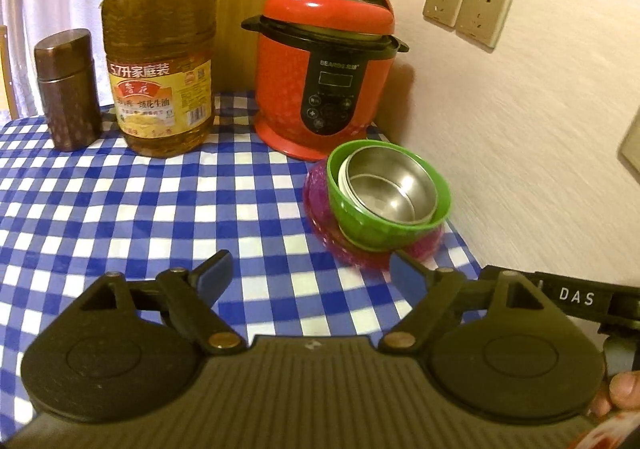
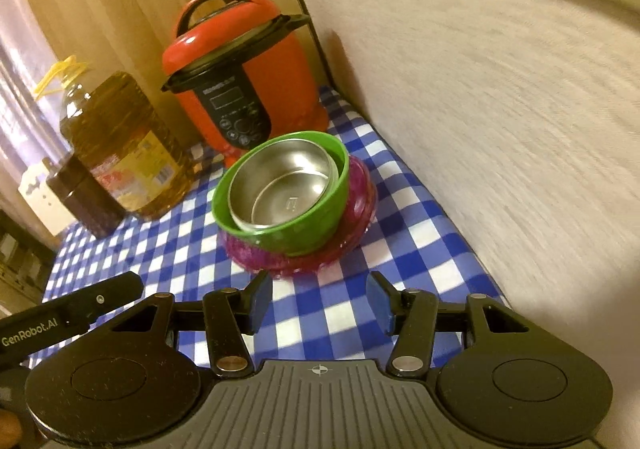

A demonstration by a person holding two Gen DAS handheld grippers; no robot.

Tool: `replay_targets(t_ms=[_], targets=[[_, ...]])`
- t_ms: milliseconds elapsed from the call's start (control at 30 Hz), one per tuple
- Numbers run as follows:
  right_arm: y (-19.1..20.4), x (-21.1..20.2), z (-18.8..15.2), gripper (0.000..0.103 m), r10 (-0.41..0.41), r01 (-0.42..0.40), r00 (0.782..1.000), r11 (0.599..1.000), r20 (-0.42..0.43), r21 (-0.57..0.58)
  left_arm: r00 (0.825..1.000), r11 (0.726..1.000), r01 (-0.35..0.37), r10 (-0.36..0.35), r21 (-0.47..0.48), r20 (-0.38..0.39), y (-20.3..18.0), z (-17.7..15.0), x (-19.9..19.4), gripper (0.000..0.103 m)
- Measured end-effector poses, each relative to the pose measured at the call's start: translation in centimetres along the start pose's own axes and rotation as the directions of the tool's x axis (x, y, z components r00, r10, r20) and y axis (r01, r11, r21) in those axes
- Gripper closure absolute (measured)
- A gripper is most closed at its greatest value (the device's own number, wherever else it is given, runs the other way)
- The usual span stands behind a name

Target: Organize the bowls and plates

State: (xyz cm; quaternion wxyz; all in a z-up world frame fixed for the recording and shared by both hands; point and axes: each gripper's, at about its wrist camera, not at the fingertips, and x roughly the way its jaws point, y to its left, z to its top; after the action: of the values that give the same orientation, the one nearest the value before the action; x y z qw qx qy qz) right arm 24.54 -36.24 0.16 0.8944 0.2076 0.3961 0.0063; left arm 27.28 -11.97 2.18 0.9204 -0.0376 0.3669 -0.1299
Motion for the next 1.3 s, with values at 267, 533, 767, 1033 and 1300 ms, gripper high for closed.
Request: replay_targets(t_ms=[267, 533, 767, 1033, 1300], targets=[[1.6, -4.5, -2.3, 0.05, -0.018, 0.019, 1.0, 0.999, 0.019, -0.036, 1.0, 1.0, -0.017, 0.017, 0.002, 0.014, -0.3, -1.9, -4.6, 0.019], [3.1, -8.4, -4.9, 0.051, -0.03, 0.033, 0.999, 0.995, 0.035, -0.095, 0.999, 0.999, -0.04, 0.04, 0.001, 0.022, -0.5, -4.7, -8.9, 0.019], [4.2, -11.5, -7.2, 0.05, -0.02, 0.027, 0.998, 0.989, 0.051, -0.144, 0.997, 0.998, -0.066, 0.066, -0.002, 0.025, -0.6, -7.2, -11.9, 0.019], [4.7, -14.4, -9.5, 0.05, -0.008, 0.017, 0.998, 0.987, 0.055, -0.162, 0.996, 0.997, -0.083, 0.083, -0.002, 0.045, -1.1, -9.8, -14.8, 0.019], [4.8, -16.5, -11.9, 0.05, -0.013, 0.021, 0.999, 0.983, 0.045, -0.18, 0.994, 0.994, -0.105, 0.104, 0.007, 0.035, -1.8, -11.9, -16.7, 0.019]])
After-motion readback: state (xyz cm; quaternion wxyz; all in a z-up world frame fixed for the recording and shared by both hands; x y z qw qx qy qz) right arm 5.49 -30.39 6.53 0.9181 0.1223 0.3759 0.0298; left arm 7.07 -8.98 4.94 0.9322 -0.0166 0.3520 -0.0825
